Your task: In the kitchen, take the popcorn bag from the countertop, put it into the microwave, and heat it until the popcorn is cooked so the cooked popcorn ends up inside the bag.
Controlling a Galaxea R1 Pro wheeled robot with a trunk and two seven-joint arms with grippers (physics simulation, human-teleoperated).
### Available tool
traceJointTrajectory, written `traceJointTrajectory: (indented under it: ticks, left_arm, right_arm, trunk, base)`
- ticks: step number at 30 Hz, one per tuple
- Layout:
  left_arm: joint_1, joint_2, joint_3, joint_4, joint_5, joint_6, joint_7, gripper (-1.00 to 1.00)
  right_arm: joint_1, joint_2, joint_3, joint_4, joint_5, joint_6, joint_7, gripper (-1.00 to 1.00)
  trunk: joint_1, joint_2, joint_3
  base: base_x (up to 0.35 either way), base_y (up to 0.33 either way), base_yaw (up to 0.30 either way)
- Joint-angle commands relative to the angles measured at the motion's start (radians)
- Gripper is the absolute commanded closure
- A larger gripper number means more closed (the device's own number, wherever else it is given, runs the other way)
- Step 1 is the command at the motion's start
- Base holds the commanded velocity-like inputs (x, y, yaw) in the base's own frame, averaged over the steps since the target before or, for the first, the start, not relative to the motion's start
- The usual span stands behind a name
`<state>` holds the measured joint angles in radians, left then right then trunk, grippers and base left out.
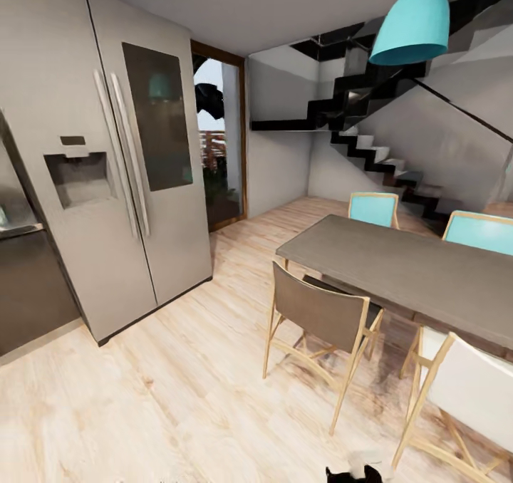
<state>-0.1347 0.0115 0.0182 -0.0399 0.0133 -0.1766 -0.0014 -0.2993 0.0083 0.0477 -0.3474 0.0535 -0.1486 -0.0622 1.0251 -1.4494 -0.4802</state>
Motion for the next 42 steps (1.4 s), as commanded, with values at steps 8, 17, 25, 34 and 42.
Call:
traceJointTrajectory:
  ticks: [8, 17, 25, 34, 42]
  left_arm:
    - [-0.022, -0.007, 0.054, 0.002, 0.001, -0.005, -0.001, -1.0]
    - [-0.022, -0.007, 0.074, 0.001, 0.0, -0.008, -0.002, -1.0]
    - [-0.019, -0.02, 0.074, -0.019, -0.001, -0.011, -0.002, -1.0]
    - [-0.019, -0.022, 0.073, -0.02, -0.001, -0.012, -0.002, -1.0]
    - [-0.019, -0.025, 0.086, -0.02, 0.0, -0.012, -0.002, -1.0]
  right_arm:
    - [-0.065, 0.021, 0.042, 0.007, 0.008, -0.002, -0.006, -1.0]
    - [-0.06, 0.02, 0.063, 0.01, 0.009, -0.002, -0.005, -1.0]
    - [-0.055, 0.022, 0.107, 0.01, 0.008, -0.002, -0.007, -1.0]
    - [-0.055, 0.022, 0.107, 0.01, 0.008, -0.002, -0.007, -1.0]
    - [-0.055, 0.022, 0.106, 0.009, 0.008, -0.002, -0.007, -1.0]
  trunk:
    - [0.0, -0.001, -0.007]
    - [0.0, -0.001, -0.013]
    - [0.0, -0.001, -0.019]
    - [0.0, -0.001, -0.025]
    - [0.0, -0.001, -0.031]
  base:
    - [0.0, 0.0, 0.256]
    - [0.0, 0.0, 0.256]
    - [0.0, 0.0, 0.256]
    - [0.0, 0.0, 0.256]
    - [0.214, 0.009, 0.256]
